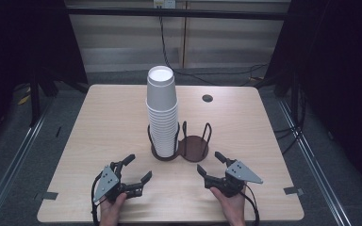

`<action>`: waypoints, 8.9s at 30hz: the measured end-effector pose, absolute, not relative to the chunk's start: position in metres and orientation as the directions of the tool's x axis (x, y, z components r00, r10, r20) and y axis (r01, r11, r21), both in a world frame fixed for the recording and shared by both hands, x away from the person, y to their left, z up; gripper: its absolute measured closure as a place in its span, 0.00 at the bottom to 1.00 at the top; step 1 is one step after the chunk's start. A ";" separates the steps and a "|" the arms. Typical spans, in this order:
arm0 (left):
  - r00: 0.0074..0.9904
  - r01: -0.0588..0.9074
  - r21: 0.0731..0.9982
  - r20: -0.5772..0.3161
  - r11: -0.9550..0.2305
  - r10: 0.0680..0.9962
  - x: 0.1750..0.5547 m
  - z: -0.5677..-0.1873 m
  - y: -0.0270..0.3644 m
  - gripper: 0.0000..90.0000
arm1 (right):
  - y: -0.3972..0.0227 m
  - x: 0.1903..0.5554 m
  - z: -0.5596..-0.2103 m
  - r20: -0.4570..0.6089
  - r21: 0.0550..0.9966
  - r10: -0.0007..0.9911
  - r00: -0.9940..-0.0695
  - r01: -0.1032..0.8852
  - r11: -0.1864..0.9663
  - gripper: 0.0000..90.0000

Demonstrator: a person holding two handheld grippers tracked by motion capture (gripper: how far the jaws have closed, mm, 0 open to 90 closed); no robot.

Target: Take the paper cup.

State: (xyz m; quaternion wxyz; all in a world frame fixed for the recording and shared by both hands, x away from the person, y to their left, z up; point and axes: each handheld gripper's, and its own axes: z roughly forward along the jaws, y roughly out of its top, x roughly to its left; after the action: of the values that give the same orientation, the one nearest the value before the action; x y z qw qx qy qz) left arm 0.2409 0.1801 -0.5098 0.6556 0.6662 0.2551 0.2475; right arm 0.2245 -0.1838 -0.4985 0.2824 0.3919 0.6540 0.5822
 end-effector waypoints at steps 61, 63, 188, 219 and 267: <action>0.751 0.014 1.000 -0.003 -0.012 0.661 0.241 -0.510 0.180 0.18 | -0.178 0.259 -0.410 0.134 0.965 0.638 -0.758 0.247 0.092 0.22; 0.751 0.014 1.000 -0.003 -0.012 0.661 0.241 -0.510 0.180 0.18 | -0.178 0.260 -0.407 0.134 0.964 0.636 -0.760 0.250 0.094 0.21; 0.759 0.015 1.000 -0.007 -0.007 0.652 0.240 -0.510 0.182 0.17 | -0.077 0.391 -0.247 0.015 0.893 0.487 -0.873 0.230 0.386 0.21; 0.760 0.015 1.000 -0.005 -0.009 0.650 0.240 -0.510 0.182 0.18 | -0.084 0.385 -0.235 0.030 0.943 0.510 -0.860 0.193 0.270 0.22; 0.758 0.021 1.000 -0.015 -0.001 0.652 0.240 -0.510 0.182 0.17 | -0.126 0.347 -0.204 0.066 0.996 0.540 -0.839 0.085 0.010 0.23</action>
State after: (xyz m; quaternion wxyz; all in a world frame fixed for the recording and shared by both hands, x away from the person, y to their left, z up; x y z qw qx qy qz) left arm 0.2398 0.1817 -0.5100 0.6599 0.6660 0.2525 0.2391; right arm 0.3474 -0.1261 -0.2039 0.1707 0.2265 0.6897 0.6663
